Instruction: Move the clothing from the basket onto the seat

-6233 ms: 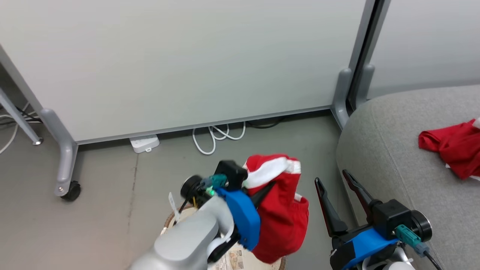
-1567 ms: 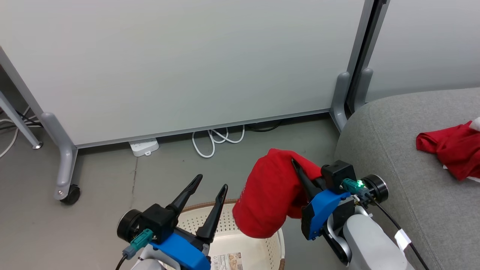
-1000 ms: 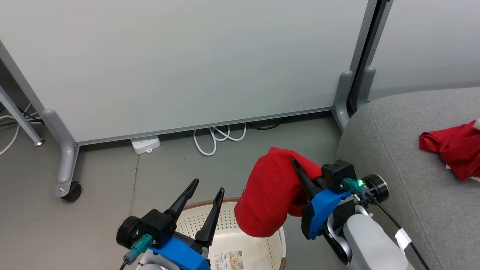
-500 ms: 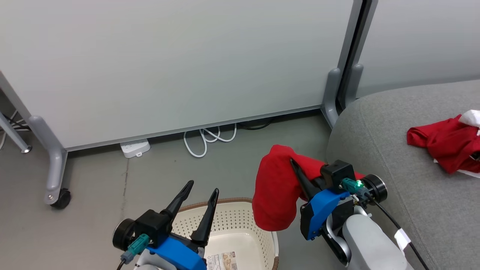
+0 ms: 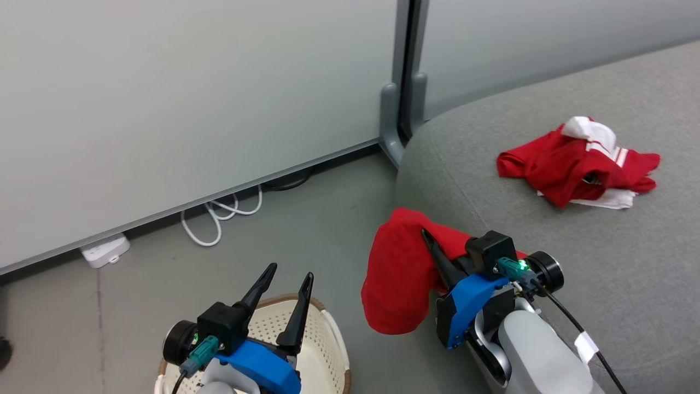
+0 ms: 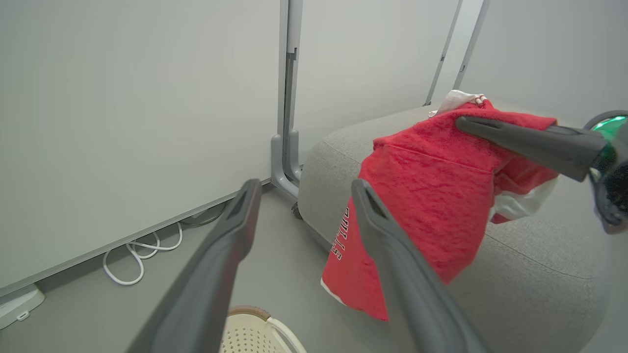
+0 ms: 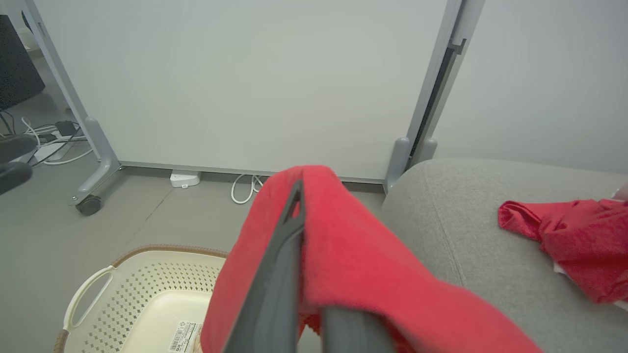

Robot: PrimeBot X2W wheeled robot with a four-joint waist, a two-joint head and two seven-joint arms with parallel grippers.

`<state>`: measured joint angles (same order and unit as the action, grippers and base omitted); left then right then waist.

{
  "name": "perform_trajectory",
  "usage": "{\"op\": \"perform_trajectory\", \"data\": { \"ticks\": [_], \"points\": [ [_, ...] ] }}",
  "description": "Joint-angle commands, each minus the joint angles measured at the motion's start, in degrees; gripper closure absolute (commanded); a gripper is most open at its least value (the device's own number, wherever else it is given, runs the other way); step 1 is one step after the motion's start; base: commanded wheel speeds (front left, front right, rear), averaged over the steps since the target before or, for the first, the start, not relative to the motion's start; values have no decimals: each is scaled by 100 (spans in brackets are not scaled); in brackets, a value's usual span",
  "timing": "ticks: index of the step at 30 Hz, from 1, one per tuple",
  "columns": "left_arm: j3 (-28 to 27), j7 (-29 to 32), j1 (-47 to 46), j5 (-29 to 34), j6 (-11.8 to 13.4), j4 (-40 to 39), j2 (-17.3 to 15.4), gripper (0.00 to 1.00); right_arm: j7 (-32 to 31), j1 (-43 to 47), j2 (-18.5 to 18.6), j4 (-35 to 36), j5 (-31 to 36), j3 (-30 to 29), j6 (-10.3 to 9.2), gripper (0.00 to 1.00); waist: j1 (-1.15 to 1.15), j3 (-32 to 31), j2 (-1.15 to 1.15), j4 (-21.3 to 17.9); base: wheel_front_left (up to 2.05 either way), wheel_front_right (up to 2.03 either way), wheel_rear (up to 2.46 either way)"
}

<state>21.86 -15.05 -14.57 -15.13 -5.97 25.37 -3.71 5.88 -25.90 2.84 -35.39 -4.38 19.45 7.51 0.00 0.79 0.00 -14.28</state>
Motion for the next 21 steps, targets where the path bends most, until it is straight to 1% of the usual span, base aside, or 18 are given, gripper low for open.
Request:
{"op": "perform_trajectory", "data": {
  "ticks": [1,7,12,17,21],
  "points": [
    [-48,-19,-85,20,-10,7,-12,0,12,-71,6,13,32,-28,-5,100,0,133,0,-460,0,0,0],
    [-41,-19,-174,73,-47,50,6,0,69,-82,5,12,31,-107,-4,100,0,265,0,-1031,0,0,0],
    [-25,-19,-184,119,-73,64,14,0,101,-41,5,10,5,-116,-4,100,0,322,0,-1342,0,0,0],
    [-7,-19,-205,160,-104,70,18,0,124,8,5,-11,-2,-125,-4,100,0,336,0,-1453,0,0,0],
    [4,-19,-203,175,-109,78,24,0,113,26,5,-20,-7,-169,-4,100,0,330,0,-1433,0,0,0]
  ]
}}
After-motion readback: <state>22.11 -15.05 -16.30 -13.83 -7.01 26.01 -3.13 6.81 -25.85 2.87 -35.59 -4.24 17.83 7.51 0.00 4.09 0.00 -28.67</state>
